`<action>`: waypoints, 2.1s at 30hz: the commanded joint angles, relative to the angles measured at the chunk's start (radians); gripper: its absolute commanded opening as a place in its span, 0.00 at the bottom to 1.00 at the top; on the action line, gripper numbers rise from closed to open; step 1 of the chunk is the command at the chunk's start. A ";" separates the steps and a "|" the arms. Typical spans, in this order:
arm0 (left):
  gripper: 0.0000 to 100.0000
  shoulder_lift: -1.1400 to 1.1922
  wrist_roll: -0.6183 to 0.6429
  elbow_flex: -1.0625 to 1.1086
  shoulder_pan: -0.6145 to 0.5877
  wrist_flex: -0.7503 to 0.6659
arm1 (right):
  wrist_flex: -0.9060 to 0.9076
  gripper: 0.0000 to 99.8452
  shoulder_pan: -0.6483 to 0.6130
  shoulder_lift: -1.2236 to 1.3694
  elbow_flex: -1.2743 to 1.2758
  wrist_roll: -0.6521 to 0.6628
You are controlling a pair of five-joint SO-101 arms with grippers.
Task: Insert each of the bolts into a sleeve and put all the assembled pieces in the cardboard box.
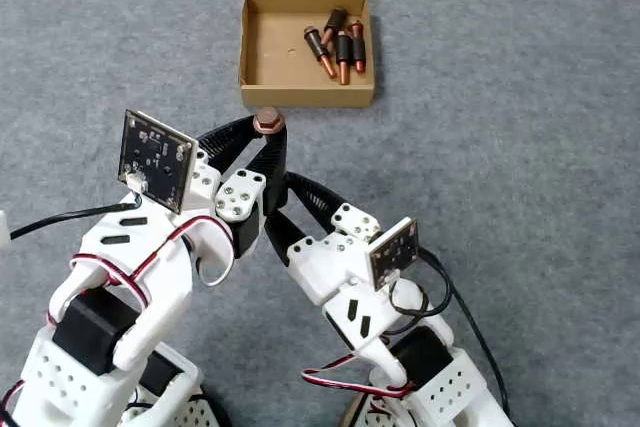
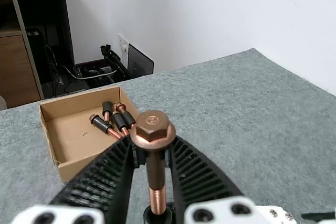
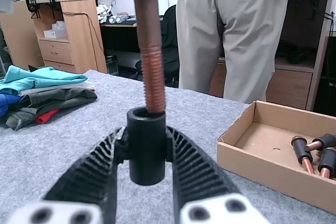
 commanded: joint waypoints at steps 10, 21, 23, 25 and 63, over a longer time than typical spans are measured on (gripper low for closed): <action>0.02 0.002 -0.006 -0.109 0.012 0.123 | -0.009 0.00 0.021 -0.110 -0.002 -0.012; 0.02 0.041 -0.005 -0.023 0.006 0.031 | -0.009 0.00 0.019 -0.116 -0.002 -0.008; 0.02 0.054 -0.005 -0.028 0.006 0.031 | -0.009 0.00 0.019 -0.114 -0.002 -0.008; 0.04 0.058 -0.005 -0.028 0.005 0.037 | -0.009 0.00 0.021 -0.111 -0.002 -0.006; 0.02 0.056 -0.012 0.002 -0.512 0.267 | -0.037 0.00 0.228 -0.108 -0.062 -0.006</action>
